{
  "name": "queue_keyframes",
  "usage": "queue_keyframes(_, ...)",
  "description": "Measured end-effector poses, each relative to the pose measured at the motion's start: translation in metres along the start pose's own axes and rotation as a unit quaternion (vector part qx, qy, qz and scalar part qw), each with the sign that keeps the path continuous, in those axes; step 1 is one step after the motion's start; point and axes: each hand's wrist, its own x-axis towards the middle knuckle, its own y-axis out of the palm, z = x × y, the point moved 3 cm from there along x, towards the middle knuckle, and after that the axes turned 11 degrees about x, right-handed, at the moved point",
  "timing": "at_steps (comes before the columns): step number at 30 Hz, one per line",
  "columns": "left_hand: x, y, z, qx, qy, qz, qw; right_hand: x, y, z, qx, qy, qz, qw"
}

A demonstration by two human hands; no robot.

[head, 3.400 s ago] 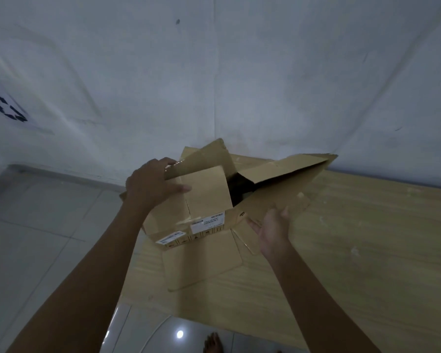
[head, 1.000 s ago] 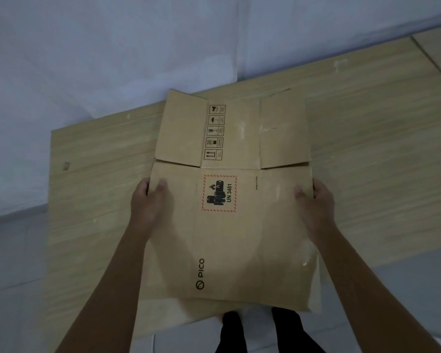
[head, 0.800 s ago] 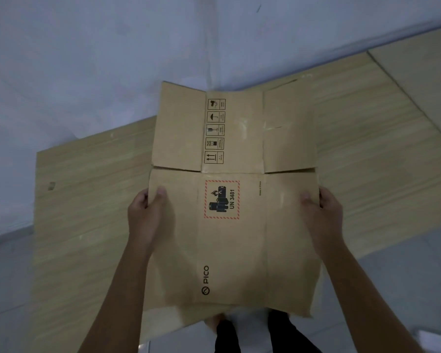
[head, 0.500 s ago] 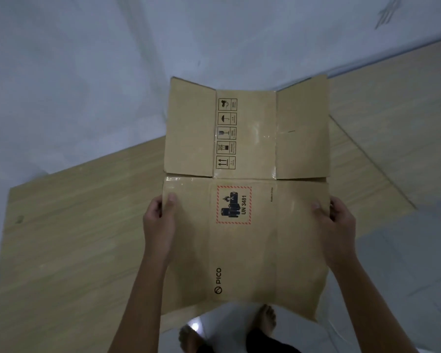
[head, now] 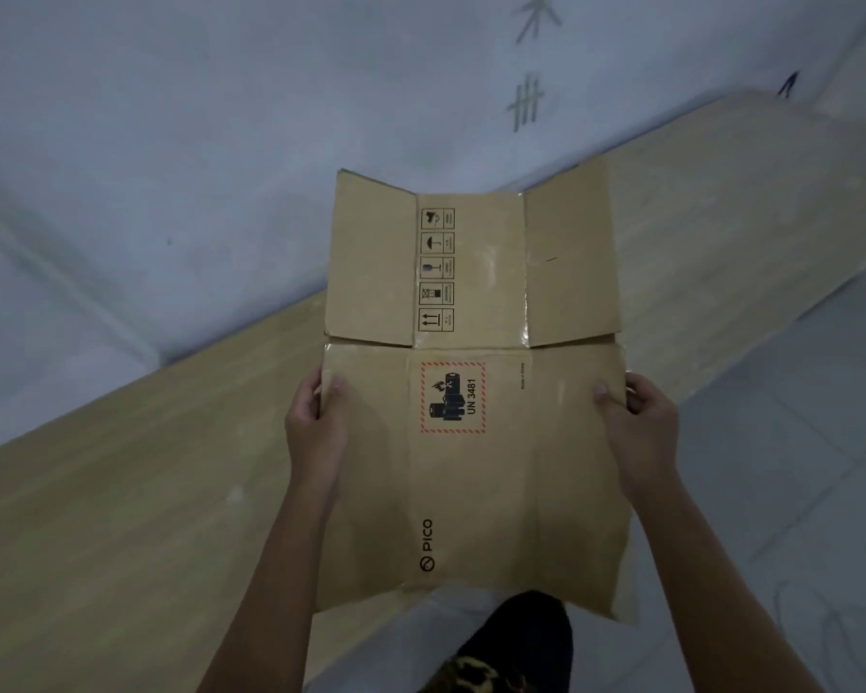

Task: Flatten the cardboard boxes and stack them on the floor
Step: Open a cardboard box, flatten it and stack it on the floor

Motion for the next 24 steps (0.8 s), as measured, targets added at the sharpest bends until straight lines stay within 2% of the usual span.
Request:
queue_keyframes(9, 0.006, 0.251, -0.036, 0.011, -0.029, 0.011, 0.999, 0.231, -0.107, 0.039, -0.066, -0.021, 0.008, 0.998)
queue_keyframes(16, -0.003, 0.426, -0.086, 0.011, -0.045, -0.001, 0.999, 0.379, -0.200, 0.076, -0.044, 0.024, 0.048, 0.998)
queue_keyframes(24, -0.023, 0.632, -0.130, 0.028, -0.039, -0.013, 0.999, 0.568, -0.307, 0.097, -0.026, 0.023, 0.084, 0.996)
